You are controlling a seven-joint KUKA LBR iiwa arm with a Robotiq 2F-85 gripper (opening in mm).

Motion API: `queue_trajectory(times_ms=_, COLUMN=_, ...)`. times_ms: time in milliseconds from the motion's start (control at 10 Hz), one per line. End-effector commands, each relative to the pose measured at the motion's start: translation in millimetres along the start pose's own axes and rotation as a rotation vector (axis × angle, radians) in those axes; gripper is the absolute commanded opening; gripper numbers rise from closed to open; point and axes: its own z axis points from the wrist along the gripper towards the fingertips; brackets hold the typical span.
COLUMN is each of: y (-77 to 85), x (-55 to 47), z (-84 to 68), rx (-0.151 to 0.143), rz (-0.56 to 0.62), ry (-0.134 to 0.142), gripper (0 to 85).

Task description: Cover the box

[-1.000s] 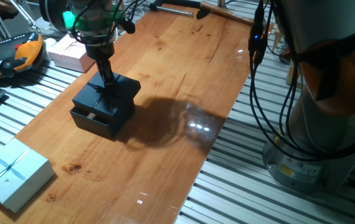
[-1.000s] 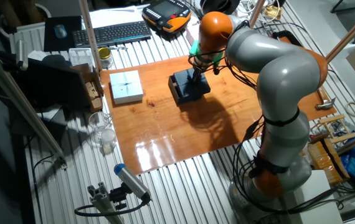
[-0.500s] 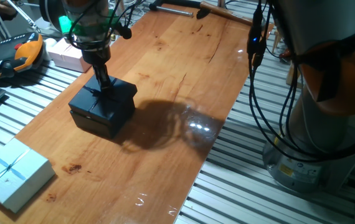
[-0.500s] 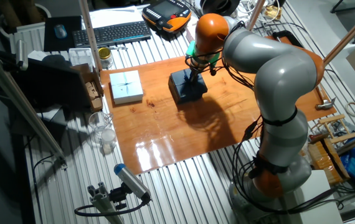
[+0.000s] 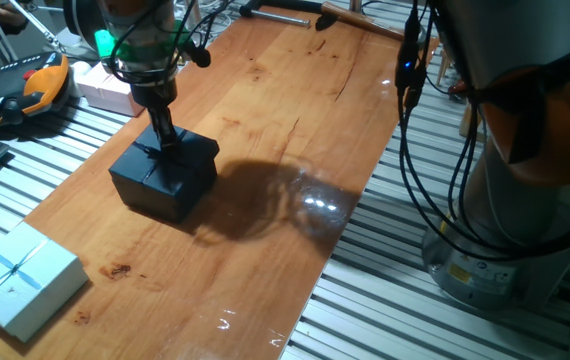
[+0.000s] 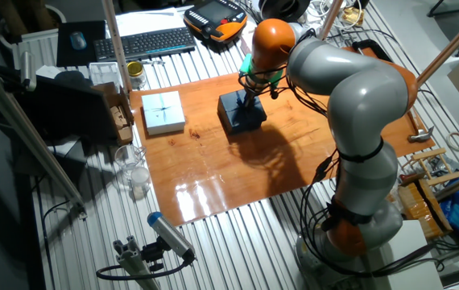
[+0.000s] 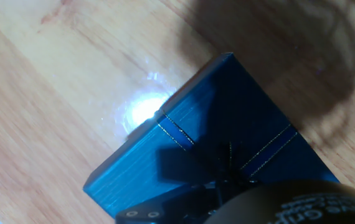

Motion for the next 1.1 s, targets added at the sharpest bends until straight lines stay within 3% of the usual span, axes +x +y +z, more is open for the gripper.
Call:
queue_trajectory(times_ms=0, y=0.2, x=0.1, z=0.1, rx=0.001, rz=0.0, ry=0.002, gripper=0.0)
queue_trajectory(times_ms=1000, y=4.8, x=4.4, z=2.8, rx=-0.013, rz=-0.008, ry=-0.008, gripper=0.0)
